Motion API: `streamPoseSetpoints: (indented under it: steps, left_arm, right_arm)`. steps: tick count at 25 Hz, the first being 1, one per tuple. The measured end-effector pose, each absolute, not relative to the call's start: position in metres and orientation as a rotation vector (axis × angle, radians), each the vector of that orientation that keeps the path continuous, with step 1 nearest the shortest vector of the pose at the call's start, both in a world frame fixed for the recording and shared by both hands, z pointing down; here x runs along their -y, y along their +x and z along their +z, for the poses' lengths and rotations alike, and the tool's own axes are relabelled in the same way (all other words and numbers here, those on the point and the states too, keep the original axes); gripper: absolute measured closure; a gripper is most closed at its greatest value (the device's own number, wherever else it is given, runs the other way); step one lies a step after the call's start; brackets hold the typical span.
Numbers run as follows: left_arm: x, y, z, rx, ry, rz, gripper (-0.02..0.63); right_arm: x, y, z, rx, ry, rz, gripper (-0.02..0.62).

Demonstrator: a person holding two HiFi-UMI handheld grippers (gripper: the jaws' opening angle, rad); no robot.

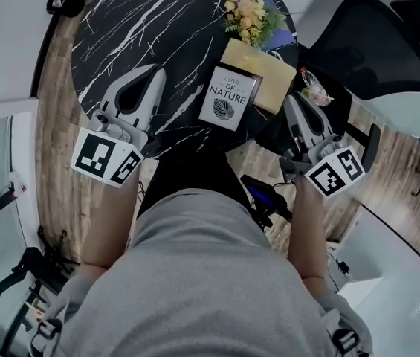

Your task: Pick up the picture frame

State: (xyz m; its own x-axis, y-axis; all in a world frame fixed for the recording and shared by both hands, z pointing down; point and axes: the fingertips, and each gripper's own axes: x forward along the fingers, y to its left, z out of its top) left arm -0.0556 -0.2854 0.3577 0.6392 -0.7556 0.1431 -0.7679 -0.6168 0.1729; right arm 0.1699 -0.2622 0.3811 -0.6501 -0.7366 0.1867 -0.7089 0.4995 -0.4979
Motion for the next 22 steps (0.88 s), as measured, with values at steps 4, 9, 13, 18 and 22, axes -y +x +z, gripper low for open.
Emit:
streamPoseSetpoints:
  steps: [4, 9, 13, 18, 22]
  left_arm:
    - [0.287, -0.051, 0.365, 1.235, 2.637, 0.098, 0.6]
    - [0.289, -0.049, 0.375, 1.224, 2.624, 0.119, 0.6]
    - [0.29, -0.047, 0.383, 1.219, 2.612, 0.133, 0.6]
    - [0.291, -0.044, 0.392, 1.203, 2.602, 0.148, 0.6]
    - [0.289, -0.043, 0.397, 1.188, 2.6, 0.162, 0.6]
  right_arm:
    - [0.267, 0.165, 0.397, -2.666, -1.215, -0.958, 0.566]
    - [0.27, 0.165, 0.427, -2.575, -1.15, -1.134, 0.566]
    - [0.266, 0.166, 0.461, -2.562, -1.13, -1.274, 0.566]
    - [0.253, 0.163, 0.517, -2.618, -1.113, -1.444, 0.55]
    - [0.24, 0.153, 0.545, -2.604, -1.055, -1.579, 0.469]
